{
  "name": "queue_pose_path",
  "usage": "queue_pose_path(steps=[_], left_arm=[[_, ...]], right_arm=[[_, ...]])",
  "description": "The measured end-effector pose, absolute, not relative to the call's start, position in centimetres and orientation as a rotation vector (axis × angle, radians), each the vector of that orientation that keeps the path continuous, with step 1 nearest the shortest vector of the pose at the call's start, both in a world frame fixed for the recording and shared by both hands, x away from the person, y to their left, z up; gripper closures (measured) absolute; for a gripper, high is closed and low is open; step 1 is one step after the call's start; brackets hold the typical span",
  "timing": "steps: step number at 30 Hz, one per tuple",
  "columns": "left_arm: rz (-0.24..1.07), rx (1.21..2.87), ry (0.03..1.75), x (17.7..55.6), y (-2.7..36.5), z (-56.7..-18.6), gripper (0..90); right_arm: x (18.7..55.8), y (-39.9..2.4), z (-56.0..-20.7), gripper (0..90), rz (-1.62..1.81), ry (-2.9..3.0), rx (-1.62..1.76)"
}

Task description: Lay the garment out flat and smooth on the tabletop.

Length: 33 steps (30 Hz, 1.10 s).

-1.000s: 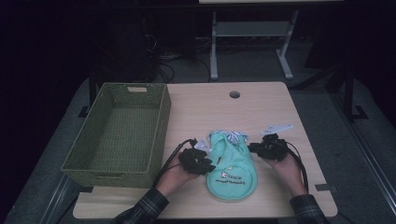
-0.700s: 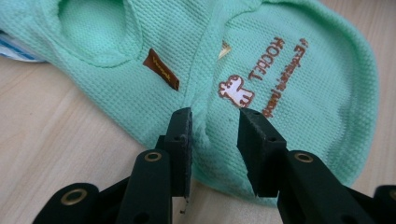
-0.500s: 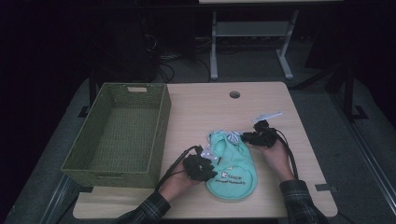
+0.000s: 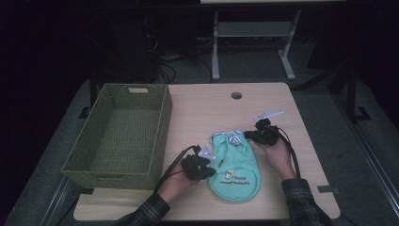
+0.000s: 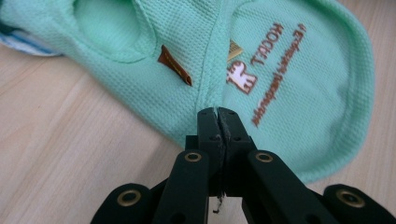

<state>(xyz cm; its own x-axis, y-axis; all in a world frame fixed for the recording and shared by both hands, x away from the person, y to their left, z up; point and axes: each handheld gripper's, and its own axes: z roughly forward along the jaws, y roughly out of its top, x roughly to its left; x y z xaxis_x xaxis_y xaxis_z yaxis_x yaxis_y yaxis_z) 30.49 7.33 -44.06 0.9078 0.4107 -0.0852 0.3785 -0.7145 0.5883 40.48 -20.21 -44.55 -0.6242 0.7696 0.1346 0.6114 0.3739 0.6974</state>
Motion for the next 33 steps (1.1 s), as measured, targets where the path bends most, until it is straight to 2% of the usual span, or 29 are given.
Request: queue_pose_path(steps=[12, 14, 16, 19, 26, 33], left_arm=[[0.066, 2.44, 0.578, 30.2, 8.3, -44.0, 88.6], [0.079, 2.426, 0.577, 30.1, 8.1, -44.1, 86.0], [0.084, 2.421, 0.571, 30.1, 8.0, -44.0, 79.0], [0.09, 2.387, 0.575, 30.2, 8.2, -43.5, 77.3], [0.116, 2.355, 0.584, 31.5, 7.7, -42.6, 85.7], [0.138, 2.359, 0.597, 33.7, 6.7, -42.7, 89.4]], right_arm=[[41.4, -21.4, -45.8, 89.6, 1.019, 2.394, 1.281], [41.4, -21.3, -45.8, 88.5, 1.019, 2.394, 1.277], [41.3, -21.3, -45.7, 85.0, 1.039, 2.385, 1.274], [41.0, -21.8, -45.1, 82.1, 1.079, 2.363, 1.273], [39.4, -22.6, -44.0, 89.2, 1.116, 2.385, 1.247], [37.0, -22.9, -43.6, 89.6, 1.122, 2.413, 1.207]])
